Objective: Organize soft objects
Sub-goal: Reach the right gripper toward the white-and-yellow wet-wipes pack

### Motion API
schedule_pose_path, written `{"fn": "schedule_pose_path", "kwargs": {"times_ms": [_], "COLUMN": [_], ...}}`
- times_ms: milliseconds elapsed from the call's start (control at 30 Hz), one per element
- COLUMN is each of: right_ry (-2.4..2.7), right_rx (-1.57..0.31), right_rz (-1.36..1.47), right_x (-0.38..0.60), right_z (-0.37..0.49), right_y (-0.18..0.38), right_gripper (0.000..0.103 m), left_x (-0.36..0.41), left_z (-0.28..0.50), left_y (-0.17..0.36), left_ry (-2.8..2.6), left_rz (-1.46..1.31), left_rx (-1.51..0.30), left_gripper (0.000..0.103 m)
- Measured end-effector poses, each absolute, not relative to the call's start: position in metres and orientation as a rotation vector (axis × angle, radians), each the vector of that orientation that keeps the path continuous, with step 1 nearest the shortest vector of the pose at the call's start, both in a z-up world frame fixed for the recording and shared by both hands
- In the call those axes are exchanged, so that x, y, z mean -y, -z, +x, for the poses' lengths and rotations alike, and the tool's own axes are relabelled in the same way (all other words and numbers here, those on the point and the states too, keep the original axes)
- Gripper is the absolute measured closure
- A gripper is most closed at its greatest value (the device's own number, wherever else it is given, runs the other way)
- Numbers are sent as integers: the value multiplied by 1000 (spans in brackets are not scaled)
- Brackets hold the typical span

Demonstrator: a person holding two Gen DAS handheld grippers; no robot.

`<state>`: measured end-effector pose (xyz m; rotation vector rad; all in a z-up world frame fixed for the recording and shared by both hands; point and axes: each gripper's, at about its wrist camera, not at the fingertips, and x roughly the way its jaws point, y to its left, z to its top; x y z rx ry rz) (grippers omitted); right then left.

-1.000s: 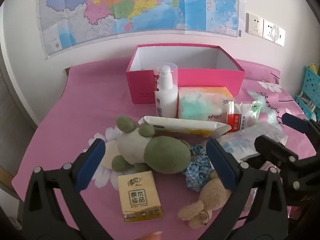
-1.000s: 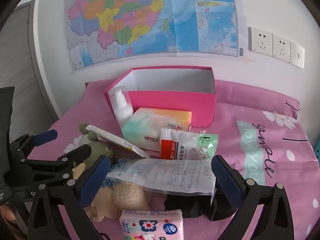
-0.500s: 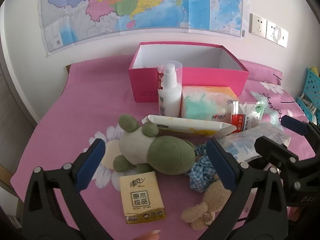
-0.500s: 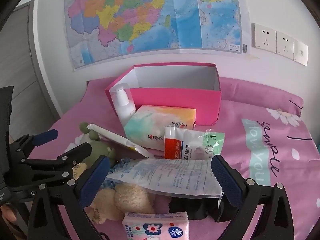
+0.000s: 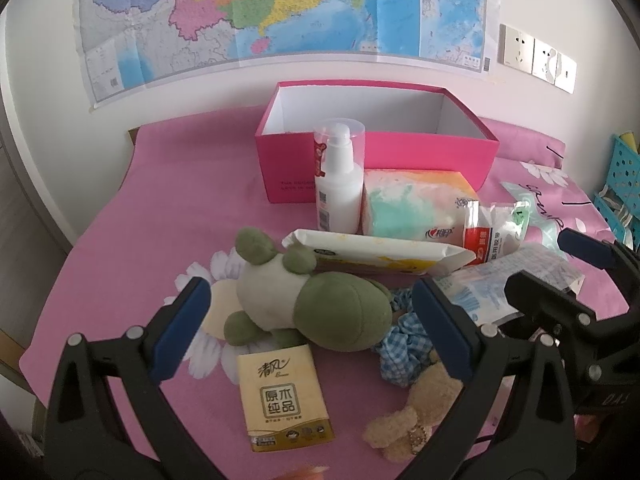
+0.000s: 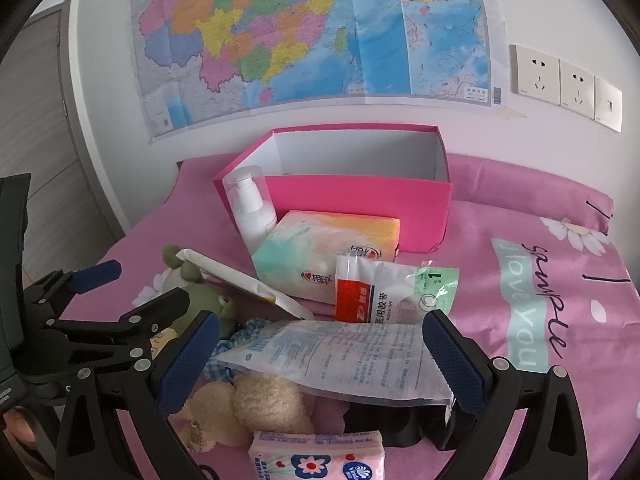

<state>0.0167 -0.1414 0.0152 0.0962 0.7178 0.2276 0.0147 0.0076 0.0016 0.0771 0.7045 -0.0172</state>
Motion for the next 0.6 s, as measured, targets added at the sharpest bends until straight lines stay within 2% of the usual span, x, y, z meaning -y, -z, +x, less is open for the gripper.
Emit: {"fn": "schedule_pose_path", "kwargs": {"times_ms": [600], "right_ry": [-247], "right_rx": [-734], "right_rz": [101], "right_x": [140], "right_z": [23], "right_y": [-12], "right_gripper": [0], "left_x": [-9], "left_z": [20], "left_y": [1], "left_ry": [14], "left_rz": [72], "left_rx": [-715], "left_gripper": [2]}}
